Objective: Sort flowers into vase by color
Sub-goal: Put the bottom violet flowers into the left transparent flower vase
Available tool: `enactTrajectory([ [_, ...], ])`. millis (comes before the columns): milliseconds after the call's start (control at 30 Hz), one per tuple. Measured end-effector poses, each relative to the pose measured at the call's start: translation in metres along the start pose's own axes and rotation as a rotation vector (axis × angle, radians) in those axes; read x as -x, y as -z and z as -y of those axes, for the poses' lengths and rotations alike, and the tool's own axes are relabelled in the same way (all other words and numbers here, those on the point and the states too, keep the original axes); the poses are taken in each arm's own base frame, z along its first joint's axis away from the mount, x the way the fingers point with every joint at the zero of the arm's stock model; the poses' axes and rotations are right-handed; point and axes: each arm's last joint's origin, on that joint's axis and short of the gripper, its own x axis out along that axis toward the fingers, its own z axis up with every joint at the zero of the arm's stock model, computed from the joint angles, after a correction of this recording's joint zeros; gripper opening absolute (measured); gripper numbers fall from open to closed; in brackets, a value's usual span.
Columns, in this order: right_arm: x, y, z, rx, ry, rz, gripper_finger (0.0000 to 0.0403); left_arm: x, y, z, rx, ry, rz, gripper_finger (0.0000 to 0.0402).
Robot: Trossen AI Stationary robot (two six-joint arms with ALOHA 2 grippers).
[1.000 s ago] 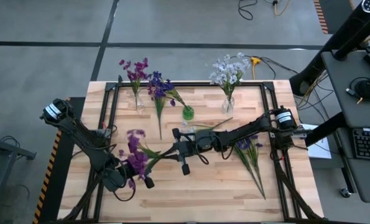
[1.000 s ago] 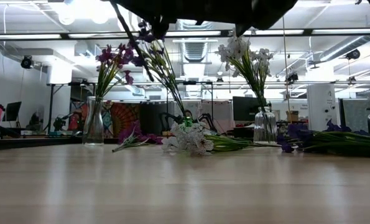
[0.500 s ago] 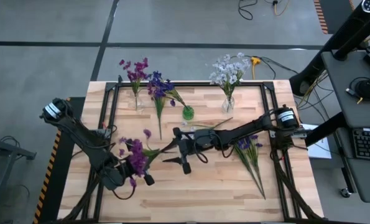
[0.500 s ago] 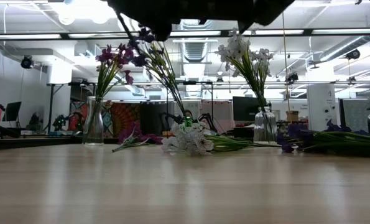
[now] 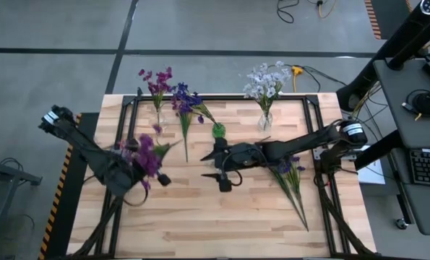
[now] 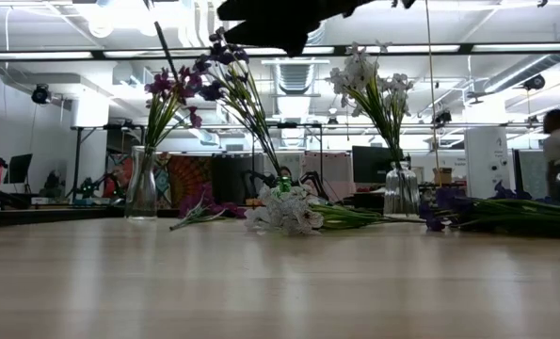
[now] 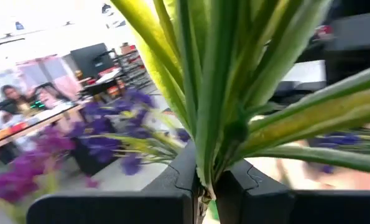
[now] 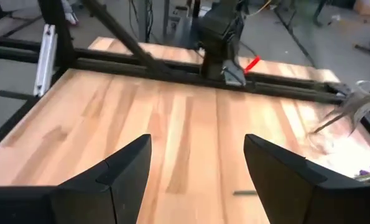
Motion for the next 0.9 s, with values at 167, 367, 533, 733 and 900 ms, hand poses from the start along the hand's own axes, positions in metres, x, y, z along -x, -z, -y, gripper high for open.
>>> enactTrajectory([
  [167, 0.008, -0.004, 0.003, -0.019, 0.002, -0.019, 0.0245, -0.013, -0.005, -0.040, 0.016, -0.093, -0.025, 0.0012],
  [367, 0.008, -0.002, 0.003, -0.019, 0.004, -0.029, 0.0248, -0.031, 0.000, -0.089, 0.106, -0.229, -0.071, 0.0011],
  [533, 0.008, -0.002, 0.003, -0.023, 0.004, -0.030, 0.0247, -0.049, 0.004, -0.123, 0.166, -0.237, -0.115, 0.0011],
  [733, 0.008, -0.002, 0.003, -0.027, 0.005, -0.030, 0.0245, -0.067, 0.017, -0.153, 0.125, -0.256, -0.213, 0.0011],
  [900, 0.008, 0.000, 0.003, -0.037, 0.005, -0.033, 0.0249, -0.073, 0.025, -0.171, 0.126, -0.279, -0.273, 0.0011],
])
